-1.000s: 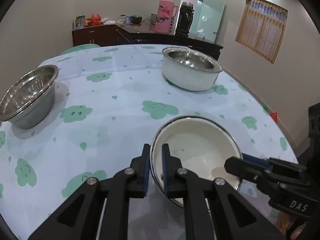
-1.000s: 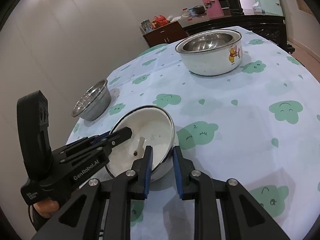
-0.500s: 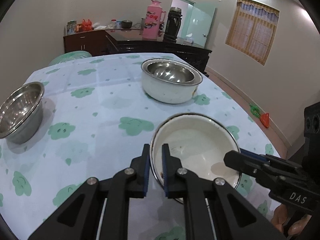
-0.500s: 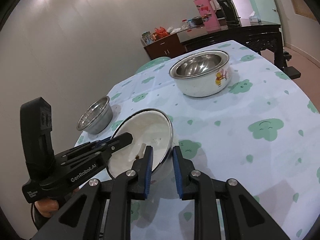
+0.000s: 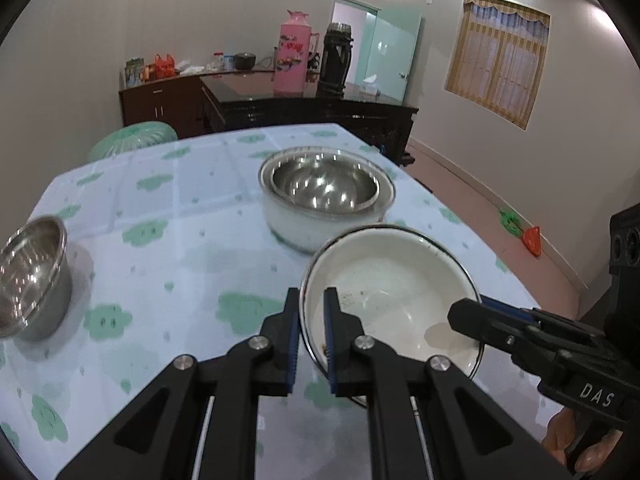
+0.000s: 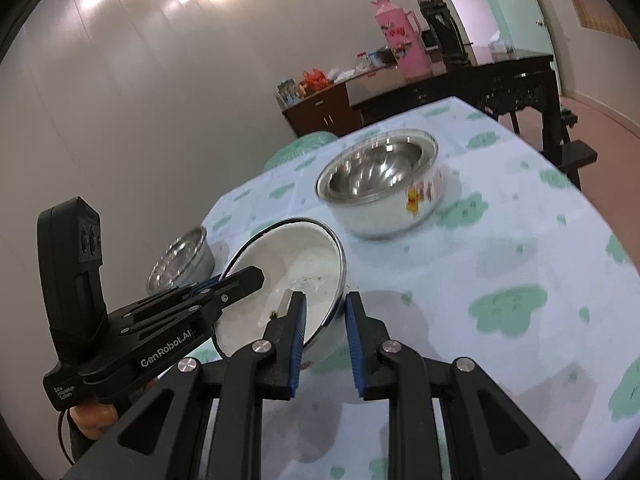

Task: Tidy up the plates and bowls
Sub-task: 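Lift and carry the white enamel bowl toward the Pooh-print bowl, then lower the white enamel bowl into the stack and open the left tool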

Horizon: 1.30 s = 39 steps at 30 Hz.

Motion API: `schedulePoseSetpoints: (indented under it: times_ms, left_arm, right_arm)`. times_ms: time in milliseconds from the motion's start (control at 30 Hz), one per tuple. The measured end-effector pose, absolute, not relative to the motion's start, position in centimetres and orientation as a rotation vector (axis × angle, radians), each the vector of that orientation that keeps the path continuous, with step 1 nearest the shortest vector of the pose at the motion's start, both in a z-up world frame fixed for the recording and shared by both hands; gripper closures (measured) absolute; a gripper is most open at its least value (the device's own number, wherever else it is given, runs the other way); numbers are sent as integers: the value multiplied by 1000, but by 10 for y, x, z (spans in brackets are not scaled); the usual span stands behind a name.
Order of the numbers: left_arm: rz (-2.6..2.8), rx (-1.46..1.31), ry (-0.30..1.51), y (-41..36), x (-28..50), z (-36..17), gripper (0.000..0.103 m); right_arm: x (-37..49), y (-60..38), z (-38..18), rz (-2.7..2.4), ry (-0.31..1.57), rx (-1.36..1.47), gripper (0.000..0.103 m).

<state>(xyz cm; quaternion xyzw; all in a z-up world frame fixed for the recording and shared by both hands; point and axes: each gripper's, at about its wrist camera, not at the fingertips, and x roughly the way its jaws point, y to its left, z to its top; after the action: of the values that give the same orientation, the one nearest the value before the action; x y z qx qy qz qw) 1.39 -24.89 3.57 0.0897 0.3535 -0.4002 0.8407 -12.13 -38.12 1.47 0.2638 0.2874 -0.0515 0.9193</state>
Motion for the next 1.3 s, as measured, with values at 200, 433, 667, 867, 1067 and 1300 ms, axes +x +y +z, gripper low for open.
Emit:
schedulePoseSetpoints:
  times_ms: [200, 433, 667, 867, 1067, 1300]
  left_arm:
    - [-835, 191, 691, -270, 34, 59, 95]
    - [-818, 182, 649, -301, 64, 76, 95]
    - [-818, 107, 687, -323, 102, 72, 95]
    - [-782, 116, 724, -345, 122, 59, 95]
    - [-781, 106, 785, -357, 136, 41, 95]
    - [-764, 127, 796, -365, 137, 29, 95]
  right_arm:
    - [-97, -397, 34, -126, 562, 484, 81]
    - [-67, -423, 50, -153, 535, 466, 81]
    - [-29, -452, 59, -186, 532, 464, 81]
    - [3, -470, 49, -216, 564, 461, 81]
    - [21, -486, 33, -238, 592, 481, 81]
    - [28, -491, 17, -256, 606, 493, 80]
